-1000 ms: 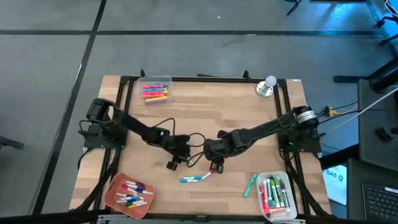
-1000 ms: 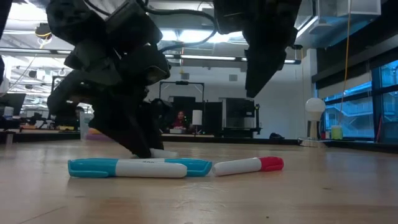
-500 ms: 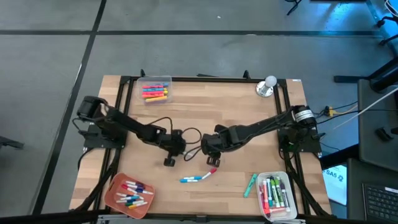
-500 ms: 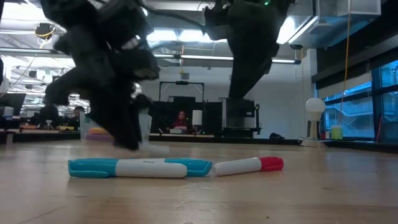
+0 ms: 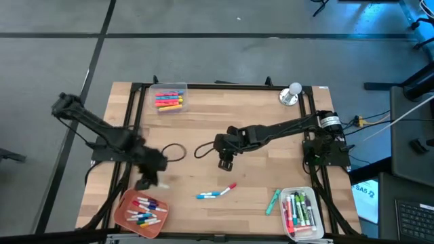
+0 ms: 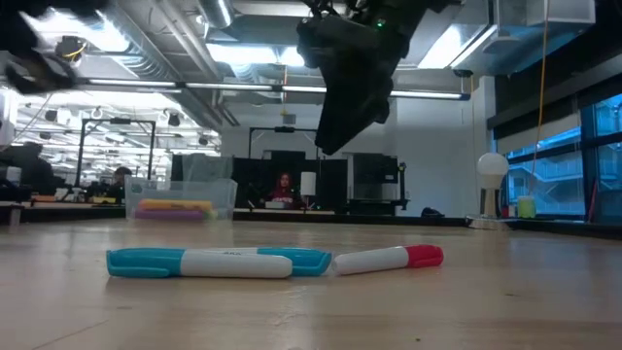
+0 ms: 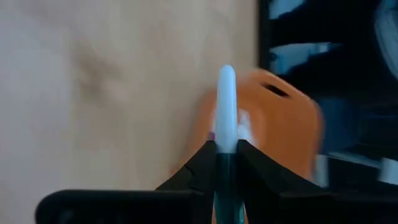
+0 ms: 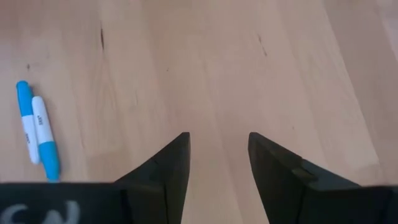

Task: Pick & Place Markers
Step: Put the bottom center pitch blue pen into the orange bin, then put the orange pen into the orange bin

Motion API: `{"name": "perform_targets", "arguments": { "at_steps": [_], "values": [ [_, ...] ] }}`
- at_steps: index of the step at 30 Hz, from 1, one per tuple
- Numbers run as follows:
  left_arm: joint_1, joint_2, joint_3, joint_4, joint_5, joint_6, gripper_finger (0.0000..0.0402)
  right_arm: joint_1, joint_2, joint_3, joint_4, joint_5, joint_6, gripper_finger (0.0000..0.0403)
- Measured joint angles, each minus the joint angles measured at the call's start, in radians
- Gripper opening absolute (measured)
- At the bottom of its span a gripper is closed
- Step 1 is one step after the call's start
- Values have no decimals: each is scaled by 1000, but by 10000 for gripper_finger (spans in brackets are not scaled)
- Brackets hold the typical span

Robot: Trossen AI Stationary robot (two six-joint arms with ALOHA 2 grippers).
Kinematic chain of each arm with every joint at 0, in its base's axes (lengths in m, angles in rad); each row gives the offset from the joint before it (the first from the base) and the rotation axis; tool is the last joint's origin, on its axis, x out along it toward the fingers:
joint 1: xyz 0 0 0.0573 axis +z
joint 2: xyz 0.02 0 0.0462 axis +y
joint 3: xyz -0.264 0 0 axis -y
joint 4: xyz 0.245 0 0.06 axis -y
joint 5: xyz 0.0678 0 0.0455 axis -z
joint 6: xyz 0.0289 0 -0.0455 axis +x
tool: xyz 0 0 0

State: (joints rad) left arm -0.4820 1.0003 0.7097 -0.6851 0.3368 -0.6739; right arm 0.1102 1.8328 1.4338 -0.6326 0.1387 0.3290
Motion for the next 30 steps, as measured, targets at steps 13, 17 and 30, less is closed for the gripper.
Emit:
{"name": "perform_targets", "arguments": {
  "at_steps": [13, 17, 30],
  "values": [
    [-343, 107, -52, 212, 24, -439, 64, -3, 0, 0, 0, -2, 20, 162],
    [-370, 170, -50, 265, 22, -490, 80, 0, -1, 0, 0, -26, 29, 162],
    [-271, 228, -51, 285, -20, -370, 151, 68, -2, 48, -331, -190, 255, 162]
  ]
}}
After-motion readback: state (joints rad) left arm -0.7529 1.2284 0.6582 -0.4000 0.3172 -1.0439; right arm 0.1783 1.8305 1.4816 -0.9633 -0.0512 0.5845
